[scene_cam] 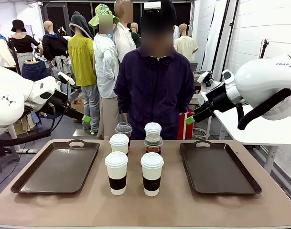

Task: Distribute the coffee onto the tray.
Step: Pick up one iced Americano and place it on the right Handle tray.

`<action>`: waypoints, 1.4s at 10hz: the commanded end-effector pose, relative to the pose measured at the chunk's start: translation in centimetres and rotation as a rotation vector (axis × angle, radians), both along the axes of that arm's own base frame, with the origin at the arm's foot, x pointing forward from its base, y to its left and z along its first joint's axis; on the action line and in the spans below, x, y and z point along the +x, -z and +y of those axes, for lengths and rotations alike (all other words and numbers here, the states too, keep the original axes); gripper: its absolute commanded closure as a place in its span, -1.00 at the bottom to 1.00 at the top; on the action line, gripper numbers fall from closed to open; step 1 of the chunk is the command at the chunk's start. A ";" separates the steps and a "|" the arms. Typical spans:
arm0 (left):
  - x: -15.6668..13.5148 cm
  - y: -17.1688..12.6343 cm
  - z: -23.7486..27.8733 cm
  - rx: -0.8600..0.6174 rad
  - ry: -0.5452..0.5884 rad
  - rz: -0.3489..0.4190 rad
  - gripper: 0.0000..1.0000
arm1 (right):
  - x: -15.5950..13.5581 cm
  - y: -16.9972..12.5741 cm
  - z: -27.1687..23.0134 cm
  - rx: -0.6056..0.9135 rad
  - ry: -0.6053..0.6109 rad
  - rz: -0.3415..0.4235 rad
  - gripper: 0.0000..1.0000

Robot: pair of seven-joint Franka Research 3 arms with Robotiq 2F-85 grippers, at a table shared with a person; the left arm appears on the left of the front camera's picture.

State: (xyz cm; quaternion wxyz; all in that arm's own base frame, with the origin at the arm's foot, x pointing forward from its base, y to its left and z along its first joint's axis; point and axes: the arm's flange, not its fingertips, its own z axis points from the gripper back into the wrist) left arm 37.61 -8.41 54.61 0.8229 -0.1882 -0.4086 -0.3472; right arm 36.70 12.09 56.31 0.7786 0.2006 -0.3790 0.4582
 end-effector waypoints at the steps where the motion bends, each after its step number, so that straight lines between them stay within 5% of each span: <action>1: -0.1 -0.2 0.3 -0.009 0.002 0.001 -1.00 | -0.1 -0.1 -0.1 0.031 -0.034 0.002 -1.00; 11: -0.1 -0.2 0.3 -0.009 0.002 0.001 -1.00 | -0.4 -0.3 -0.1 0.015 -0.008 0.005 -1.00; 14: -0.1 -0.2 0.3 -0.009 0.002 0.001 -1.00 | 2.3 -1.4 -2.0 0.004 -0.059 -0.019 -1.00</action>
